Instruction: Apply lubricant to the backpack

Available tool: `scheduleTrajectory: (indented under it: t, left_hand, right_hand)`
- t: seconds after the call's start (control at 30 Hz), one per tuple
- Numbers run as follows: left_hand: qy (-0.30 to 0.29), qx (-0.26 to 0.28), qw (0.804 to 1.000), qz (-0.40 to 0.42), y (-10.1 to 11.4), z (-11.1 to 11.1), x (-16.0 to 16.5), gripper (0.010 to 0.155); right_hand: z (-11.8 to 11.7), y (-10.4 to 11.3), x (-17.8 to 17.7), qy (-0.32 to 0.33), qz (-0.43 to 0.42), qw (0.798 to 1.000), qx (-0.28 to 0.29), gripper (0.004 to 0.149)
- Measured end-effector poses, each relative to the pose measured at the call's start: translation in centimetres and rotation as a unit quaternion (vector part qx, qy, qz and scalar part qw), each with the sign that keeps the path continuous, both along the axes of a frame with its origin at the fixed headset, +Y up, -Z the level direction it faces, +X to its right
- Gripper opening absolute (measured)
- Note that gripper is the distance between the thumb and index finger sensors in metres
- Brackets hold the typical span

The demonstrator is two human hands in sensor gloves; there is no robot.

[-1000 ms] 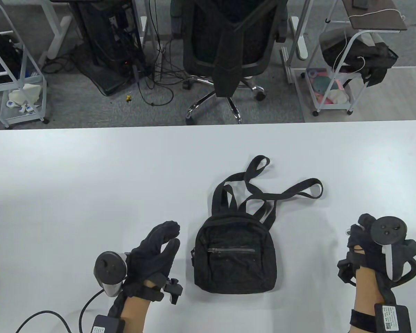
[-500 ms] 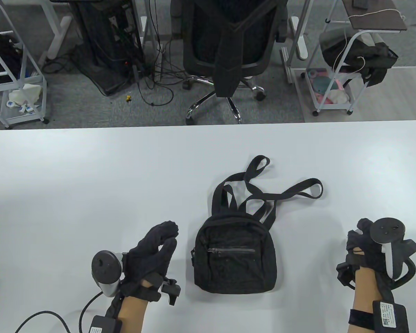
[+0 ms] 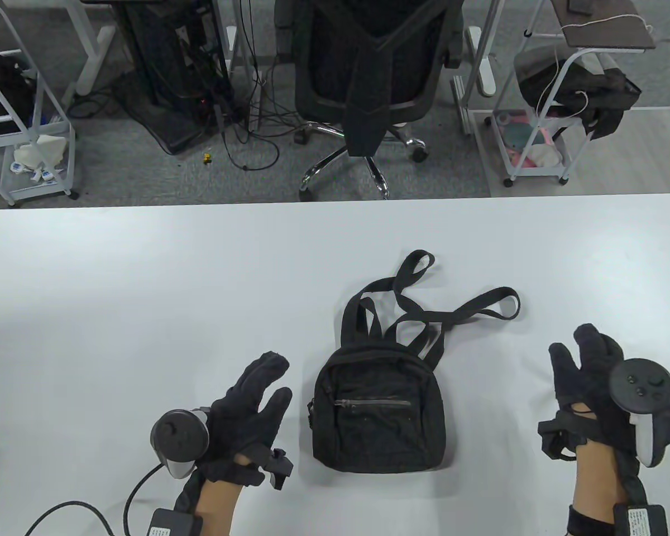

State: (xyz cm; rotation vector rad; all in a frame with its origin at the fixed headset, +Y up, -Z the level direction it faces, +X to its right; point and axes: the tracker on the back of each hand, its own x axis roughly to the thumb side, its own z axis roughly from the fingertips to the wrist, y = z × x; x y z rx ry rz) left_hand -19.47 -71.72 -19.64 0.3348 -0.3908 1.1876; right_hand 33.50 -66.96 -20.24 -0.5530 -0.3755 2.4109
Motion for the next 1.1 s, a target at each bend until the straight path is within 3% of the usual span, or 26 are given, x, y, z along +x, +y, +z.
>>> scheduleTrajectory:
  t: [0.07,0.2,0.33,0.57,0.9,1.1]
  left_hand:
    - [-0.002,0.004,1.000,-0.001,0.0,0.1,0.1,0.064]
    - [-0.011,0.018,1.000,-0.001,0.2,0.2,0.4,0.067]
    - [-0.028,0.026,0.999,-0.006,0.6,0.7,1.2,0.067]
    - [-0.050,0.042,0.997,-0.028,0.8,1.3,2.5,0.069]
    - [-0.070,0.031,0.996,-0.047,0.2,1.3,3.5,0.076]
    - [-0.129,-0.006,0.988,-0.090,-1.1,1.7,6.0,0.078]
  right_hand:
    - [0.0,0.3,-1.5,0.061,-0.019,0.997,0.041,0.066]
    - [0.2,0.7,-4.9,0.190,-0.049,0.972,0.131,0.063]
    - [0.5,0.4,-7.6,0.268,-0.070,0.947,0.163,0.061]
    - [0.6,-0.7,-11.2,0.350,-0.051,0.924,0.142,0.061]
    - [0.7,-1.5,-13.2,0.397,-0.045,0.908,0.127,0.060]
    - [0.5,-2.1,-13.6,0.412,-0.041,0.904,0.105,0.060]
